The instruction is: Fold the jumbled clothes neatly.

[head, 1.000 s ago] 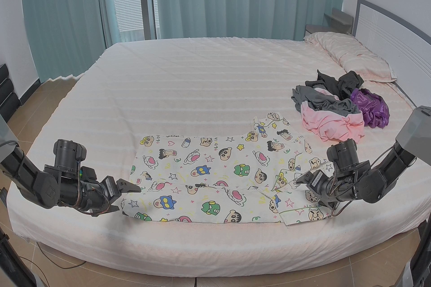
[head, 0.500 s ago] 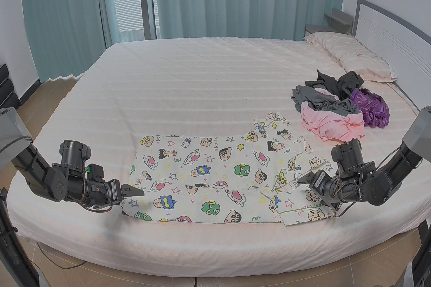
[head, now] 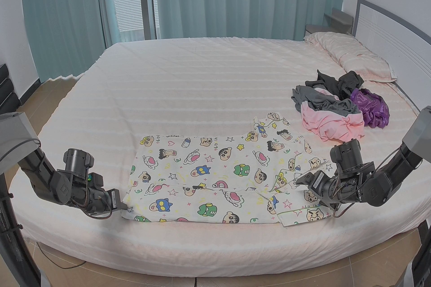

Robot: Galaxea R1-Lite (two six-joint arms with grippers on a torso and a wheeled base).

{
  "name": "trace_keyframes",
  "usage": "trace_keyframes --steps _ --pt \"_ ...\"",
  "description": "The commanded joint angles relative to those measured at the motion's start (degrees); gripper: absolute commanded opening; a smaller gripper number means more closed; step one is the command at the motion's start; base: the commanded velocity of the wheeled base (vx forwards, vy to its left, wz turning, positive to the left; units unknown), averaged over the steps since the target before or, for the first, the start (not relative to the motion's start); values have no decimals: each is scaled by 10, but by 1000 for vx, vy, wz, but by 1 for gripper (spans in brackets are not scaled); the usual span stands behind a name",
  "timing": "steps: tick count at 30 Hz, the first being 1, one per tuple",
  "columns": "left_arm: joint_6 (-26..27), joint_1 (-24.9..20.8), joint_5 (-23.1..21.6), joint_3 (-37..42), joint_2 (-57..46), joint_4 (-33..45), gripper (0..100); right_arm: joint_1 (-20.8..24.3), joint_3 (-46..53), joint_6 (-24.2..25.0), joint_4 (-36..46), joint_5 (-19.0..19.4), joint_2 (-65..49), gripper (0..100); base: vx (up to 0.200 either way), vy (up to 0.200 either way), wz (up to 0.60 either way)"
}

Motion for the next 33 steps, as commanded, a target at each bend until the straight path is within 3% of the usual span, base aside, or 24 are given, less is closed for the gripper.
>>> trace_keyframes --steps 1,9,10,21,27,30,33 --pt "16 2 6 23 -9 0 0 0 0 -2 0 -2 -1 100 0 0 0" --pt "19 -1 20 31 -5 -1 0 -1 4 -9 0 -3 -1 100 0 0 0" --pt "19 -1 20 31 -5 -1 100 -1 4 -9 0 -3 -1 100 0 0 0" --pt "16 2 23 37 -35 -4 100 -13 9 -12 0 0 -47 100 0 0 0" --pt "3 -2 16 15 -73 -5 100 -40 34 -70 -1 2 -49 100 0 0 0" --pt "-33 -5 15 6 -75 -5 100 -44 35 -71 0 5 -50 100 0 0 0" --pt "-111 -5 2 -10 -86 -5 100 -42 41 -71 -1 19 -55 100 0 0 0"
